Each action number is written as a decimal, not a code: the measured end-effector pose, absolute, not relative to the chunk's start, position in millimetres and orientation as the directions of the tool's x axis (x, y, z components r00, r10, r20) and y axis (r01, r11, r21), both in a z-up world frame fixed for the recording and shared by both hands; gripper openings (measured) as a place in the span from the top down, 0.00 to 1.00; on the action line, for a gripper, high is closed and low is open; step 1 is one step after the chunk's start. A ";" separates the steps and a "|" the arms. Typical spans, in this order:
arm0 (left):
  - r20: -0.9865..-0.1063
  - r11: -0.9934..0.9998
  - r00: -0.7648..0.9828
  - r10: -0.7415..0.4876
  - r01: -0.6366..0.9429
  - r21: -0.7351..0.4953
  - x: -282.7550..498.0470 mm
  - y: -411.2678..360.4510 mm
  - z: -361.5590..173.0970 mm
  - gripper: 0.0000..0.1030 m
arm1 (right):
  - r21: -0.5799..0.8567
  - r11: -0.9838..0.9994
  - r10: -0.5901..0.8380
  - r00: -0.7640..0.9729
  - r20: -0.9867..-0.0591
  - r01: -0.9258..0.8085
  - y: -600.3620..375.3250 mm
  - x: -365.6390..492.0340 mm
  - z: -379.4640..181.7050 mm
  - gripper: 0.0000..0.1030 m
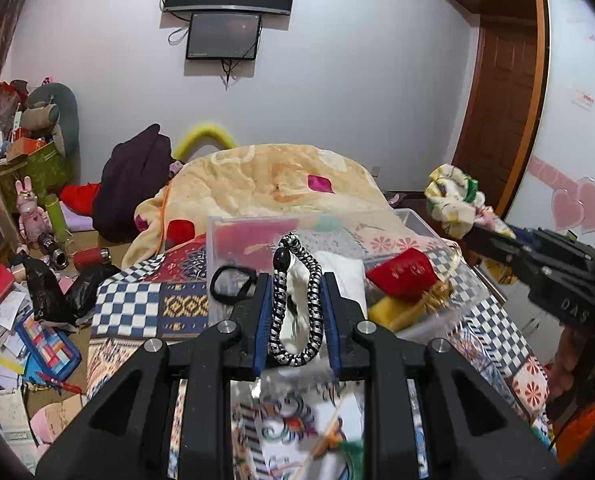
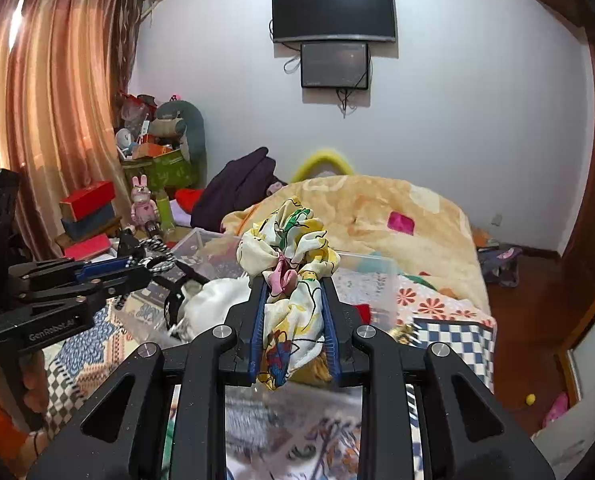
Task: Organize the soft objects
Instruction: 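Lower the scarf and bracelet into the box and open both tools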
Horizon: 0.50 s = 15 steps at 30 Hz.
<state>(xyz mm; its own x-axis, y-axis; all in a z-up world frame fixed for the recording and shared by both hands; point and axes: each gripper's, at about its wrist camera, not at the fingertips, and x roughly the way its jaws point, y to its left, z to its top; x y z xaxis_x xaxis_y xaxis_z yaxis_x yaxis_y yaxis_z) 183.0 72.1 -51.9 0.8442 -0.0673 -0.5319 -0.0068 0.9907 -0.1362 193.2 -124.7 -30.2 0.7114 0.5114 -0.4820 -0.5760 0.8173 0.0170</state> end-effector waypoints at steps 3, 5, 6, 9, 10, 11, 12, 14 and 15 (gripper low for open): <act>-0.556 0.991 0.829 -0.058 -0.020 -0.134 201.1 73.9 -58.4 0.77 | 0.027 0.817 0.508 0.698 -0.505 -0.576 -116.7 204.2 -35.7 0.78; -0.576 0.991 0.816 -0.050 -0.033 -0.133 211.1 74.9 -65.0 0.77 | 0.035 0.815 0.509 0.685 -0.521 -0.579 -113.9 210.5 -39.3 0.78; -0.585 0.990 0.809 -0.052 -0.035 -0.137 215.8 75.4 -68.7 0.77 | 0.033 0.815 0.505 0.681 -0.530 -0.579 -111.0 213.4 -41.4 0.78; -0.606 0.988 0.794 -0.056 -0.042 -0.147 224.1 76.2 -76.7 0.77 | 0.031 0.811 0.499 0.665 -0.556 -0.584 -104.0 220.6 -47.5 0.78; -0.614 0.988 0.787 -0.061 -0.041 -0.152 227.5 76.5 -79.9 0.77 | 0.033 0.809 0.499 0.657 -0.565 -0.587 -102.9 223.0 -49.4 0.78; -0.620 0.987 0.782 -0.063 -0.042 -0.154 229.8 76.5 -82.5 0.77 | 0.035 0.808 0.498 0.650 -0.574 -0.588 -99.8 226.2 -50.8 0.78; -0.626 0.987 0.777 -0.066 -0.040 -0.154 231.6 76.1 -84.9 0.77 | 0.036 0.807 0.496 0.644 -0.582 -0.589 -97.9 227.7 -53.1 0.78; -0.641 0.988 0.764 -0.075 -0.032 -0.153 234.4 74.2 -89.9 0.77 | 0.036 0.805 0.491 0.632 -0.600 -0.592 -92.7 232.1 -57.2 0.78; -0.645 0.988 0.760 -0.075 -0.030 -0.150 235.0 73.1 -91.8 0.77 | 0.034 0.804 0.488 0.626 -0.608 -0.594 -90.5 232.5 -60.2 0.78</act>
<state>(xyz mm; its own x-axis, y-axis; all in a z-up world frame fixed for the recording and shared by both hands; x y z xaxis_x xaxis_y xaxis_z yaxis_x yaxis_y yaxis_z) 235.0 73.1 -91.8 0.7602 -0.0754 -0.6452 -0.0296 0.9882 -0.1504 232.5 -90.5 -60.2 0.6261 0.4876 -0.6085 -0.5937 0.8040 0.0335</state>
